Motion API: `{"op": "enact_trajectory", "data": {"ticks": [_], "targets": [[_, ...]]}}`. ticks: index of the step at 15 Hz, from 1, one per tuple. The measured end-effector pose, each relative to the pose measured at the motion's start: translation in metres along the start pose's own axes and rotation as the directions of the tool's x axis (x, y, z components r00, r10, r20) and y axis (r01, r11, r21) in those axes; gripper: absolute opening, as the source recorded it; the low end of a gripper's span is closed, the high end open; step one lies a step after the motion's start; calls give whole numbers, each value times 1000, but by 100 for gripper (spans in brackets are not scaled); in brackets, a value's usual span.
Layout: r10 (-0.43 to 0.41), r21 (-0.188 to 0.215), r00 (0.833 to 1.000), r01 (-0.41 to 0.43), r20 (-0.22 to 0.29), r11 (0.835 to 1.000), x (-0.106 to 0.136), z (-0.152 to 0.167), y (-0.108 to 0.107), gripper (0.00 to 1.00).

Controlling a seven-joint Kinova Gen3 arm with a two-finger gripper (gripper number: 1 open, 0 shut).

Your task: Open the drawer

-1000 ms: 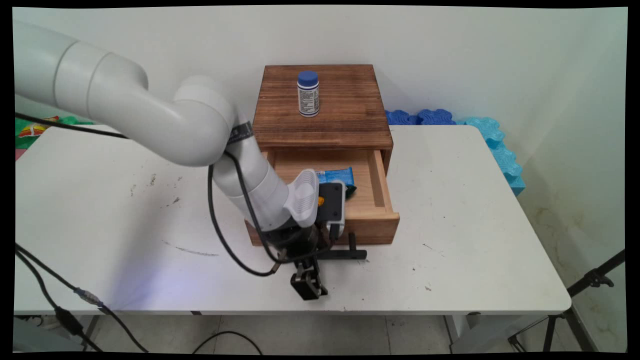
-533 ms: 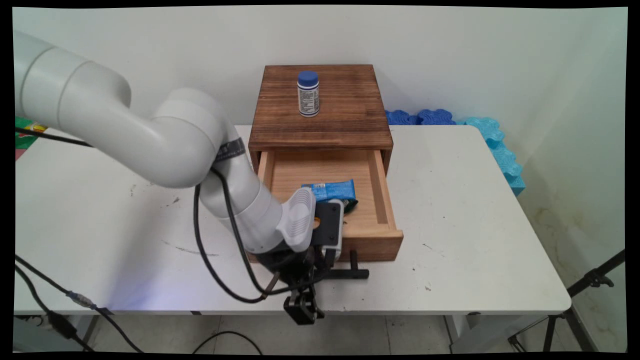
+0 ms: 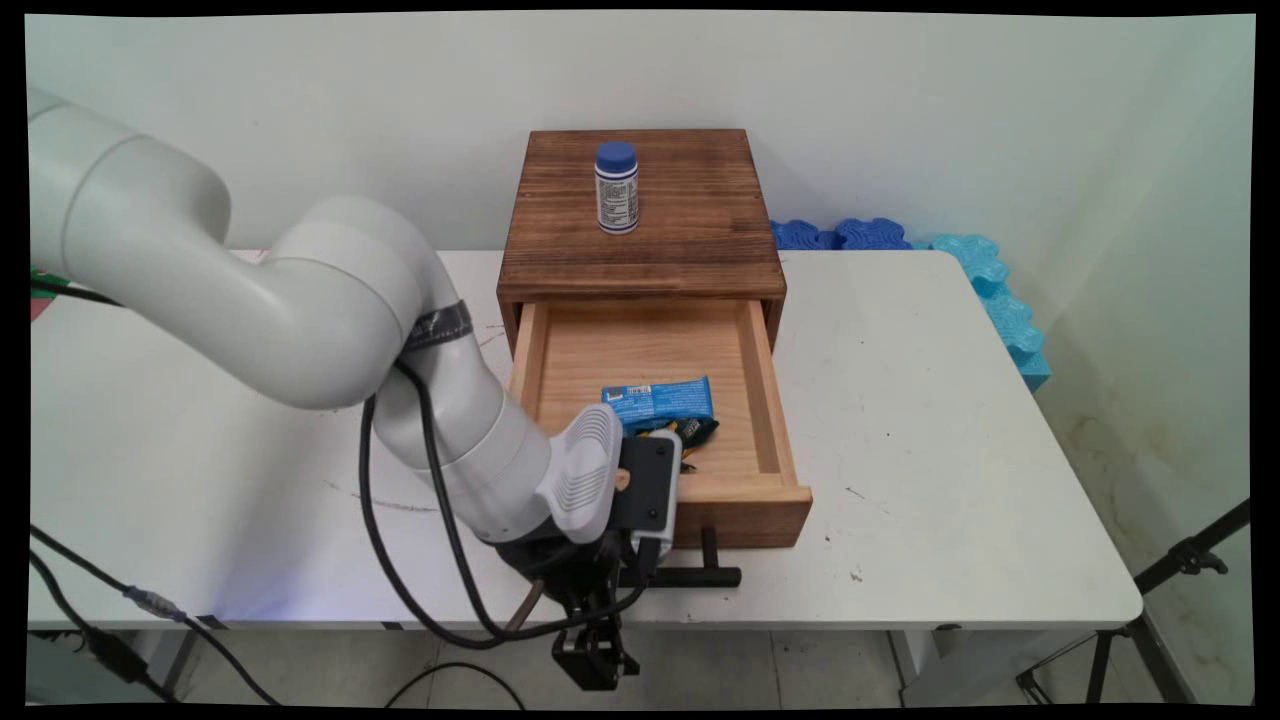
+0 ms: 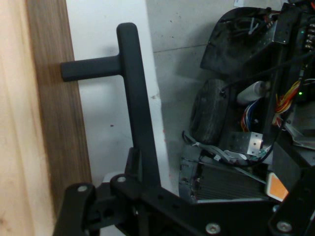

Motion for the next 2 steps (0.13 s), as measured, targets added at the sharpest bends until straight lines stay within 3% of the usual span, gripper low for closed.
{"op": "enact_trajectory", "data": {"ticks": [2], "targets": [[1, -5, 1000, -1, 0, 1000, -1, -1, 5, 100]]}}
